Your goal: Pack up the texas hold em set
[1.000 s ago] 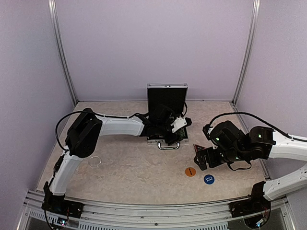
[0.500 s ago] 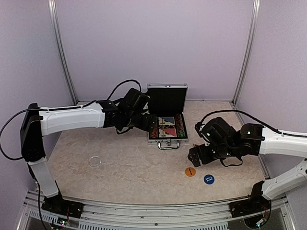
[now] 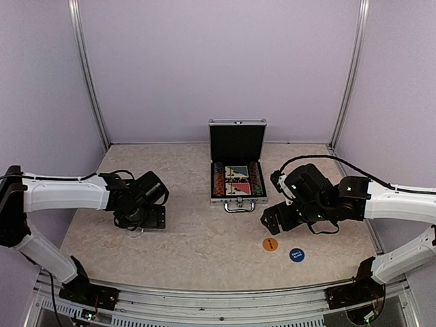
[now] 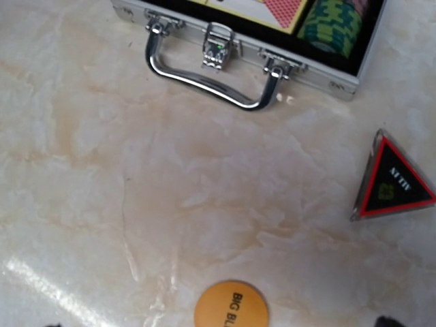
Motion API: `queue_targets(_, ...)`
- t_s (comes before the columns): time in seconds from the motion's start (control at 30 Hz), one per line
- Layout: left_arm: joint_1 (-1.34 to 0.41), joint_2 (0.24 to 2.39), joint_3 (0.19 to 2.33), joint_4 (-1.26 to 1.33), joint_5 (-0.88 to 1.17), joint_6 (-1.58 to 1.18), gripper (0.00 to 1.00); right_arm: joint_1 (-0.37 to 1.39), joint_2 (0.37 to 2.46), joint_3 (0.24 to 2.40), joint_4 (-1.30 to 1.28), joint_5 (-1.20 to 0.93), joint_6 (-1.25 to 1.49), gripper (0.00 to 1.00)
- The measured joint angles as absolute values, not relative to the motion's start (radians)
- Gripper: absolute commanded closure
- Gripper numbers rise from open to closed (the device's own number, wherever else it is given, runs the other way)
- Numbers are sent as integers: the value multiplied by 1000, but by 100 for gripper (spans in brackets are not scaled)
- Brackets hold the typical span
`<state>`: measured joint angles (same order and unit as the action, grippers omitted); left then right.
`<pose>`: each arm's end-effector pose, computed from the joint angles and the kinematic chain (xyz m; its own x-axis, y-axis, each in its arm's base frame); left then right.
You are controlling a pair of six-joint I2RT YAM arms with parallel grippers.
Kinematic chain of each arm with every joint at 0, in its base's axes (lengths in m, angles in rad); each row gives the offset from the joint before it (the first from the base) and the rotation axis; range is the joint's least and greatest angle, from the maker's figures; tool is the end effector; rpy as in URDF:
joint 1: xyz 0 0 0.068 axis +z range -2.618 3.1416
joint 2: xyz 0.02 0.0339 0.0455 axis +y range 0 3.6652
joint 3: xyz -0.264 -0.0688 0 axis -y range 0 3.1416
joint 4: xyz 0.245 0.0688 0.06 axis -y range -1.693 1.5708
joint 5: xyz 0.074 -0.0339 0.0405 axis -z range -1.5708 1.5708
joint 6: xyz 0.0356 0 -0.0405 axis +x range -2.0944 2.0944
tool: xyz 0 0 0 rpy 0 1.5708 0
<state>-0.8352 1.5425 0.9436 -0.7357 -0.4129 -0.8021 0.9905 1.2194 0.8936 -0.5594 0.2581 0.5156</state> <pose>0.1942 -0.1933 0.1852 -0.8964 0.0093 -0.4431 -0.0406 0.9939 0.1030 0.1442 0.2033 0.2559 -0.7242 -0.2352 -0.6482 -0.4171 0.8979 0.1403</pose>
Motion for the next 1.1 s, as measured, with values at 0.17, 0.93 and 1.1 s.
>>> queue_targets(0.17,-678,1304,759,-642,-303,-855,1,978,1188,859,-548,245,503,0)
queue_targets(0.93,-535,1426,663,-479,-201,-860,6,970,1104,817,-548,228,495,0)
queue_targets(1.1,-535,1448,664,-468,-230,-850,15,970,1104,817,-548,228,495,0)
